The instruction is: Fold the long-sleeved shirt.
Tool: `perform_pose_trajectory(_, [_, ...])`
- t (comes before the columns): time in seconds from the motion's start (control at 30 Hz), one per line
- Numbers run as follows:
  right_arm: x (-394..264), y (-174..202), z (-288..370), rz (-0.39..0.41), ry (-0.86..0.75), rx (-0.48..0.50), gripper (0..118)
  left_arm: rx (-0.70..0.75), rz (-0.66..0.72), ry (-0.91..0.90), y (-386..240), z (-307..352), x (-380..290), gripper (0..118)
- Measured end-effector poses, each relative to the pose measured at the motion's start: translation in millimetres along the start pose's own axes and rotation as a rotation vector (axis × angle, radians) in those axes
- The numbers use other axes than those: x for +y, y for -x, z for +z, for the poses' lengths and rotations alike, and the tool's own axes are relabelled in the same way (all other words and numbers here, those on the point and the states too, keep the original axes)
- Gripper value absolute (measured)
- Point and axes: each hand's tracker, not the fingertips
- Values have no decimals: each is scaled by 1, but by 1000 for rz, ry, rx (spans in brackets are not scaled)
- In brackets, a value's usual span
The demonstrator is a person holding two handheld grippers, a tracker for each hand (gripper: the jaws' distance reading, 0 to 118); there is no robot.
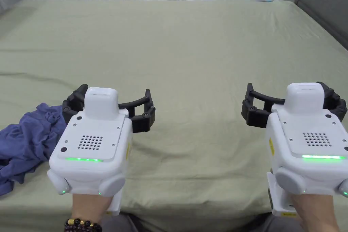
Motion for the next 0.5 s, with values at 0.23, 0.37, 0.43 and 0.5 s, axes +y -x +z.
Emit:
perform_pose_trajectory(0.23, [2,-1,0,2,0,-1,118,-14,-4,2,-3,-2,2,118])
perform_pose_trajectory(0.37, [2,-1,0,8,1,-1,118,-20,-2,2,-4,-1,3,118])
perform_pose_trajectory(0.43, [3,-2,0,5,1,-1,118,-18,-8,2,-4,-1,3,118])
perform_pose_trajectory(0.5, [3,-2,0,3,0,-2,118,-17,-10,2,-4,-1,3,118])
